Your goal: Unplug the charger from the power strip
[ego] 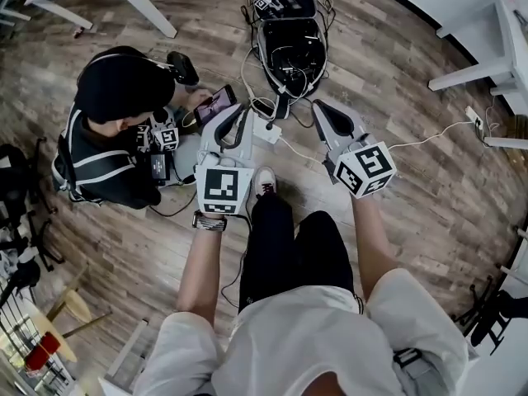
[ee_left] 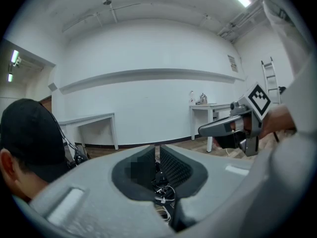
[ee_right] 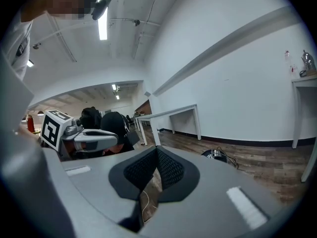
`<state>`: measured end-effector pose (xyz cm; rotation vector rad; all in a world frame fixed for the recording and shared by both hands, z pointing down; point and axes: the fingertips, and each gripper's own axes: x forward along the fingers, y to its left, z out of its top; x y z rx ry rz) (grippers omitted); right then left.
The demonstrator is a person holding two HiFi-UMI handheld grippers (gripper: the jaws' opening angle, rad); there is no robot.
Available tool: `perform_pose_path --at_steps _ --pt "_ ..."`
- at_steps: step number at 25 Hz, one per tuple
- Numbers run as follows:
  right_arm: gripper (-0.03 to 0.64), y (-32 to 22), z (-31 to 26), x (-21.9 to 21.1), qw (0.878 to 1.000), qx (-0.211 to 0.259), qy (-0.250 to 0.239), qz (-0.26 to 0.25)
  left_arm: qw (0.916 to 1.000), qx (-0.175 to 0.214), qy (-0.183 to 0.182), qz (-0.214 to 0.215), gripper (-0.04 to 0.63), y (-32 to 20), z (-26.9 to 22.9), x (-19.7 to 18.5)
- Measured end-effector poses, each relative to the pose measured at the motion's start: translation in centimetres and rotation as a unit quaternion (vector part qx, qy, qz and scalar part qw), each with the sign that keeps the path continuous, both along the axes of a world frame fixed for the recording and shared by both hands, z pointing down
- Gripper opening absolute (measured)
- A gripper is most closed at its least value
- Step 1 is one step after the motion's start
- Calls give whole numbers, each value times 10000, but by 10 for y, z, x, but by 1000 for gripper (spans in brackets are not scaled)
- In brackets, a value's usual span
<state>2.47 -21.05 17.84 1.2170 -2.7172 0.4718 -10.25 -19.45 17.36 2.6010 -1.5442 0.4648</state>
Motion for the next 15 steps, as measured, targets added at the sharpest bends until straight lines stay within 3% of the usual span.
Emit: perform_pose_path --at_steps 15 --pt "2 -10 189 4 9998 -117 115 -142 10000 27 29 -58 29 -13 179 15"
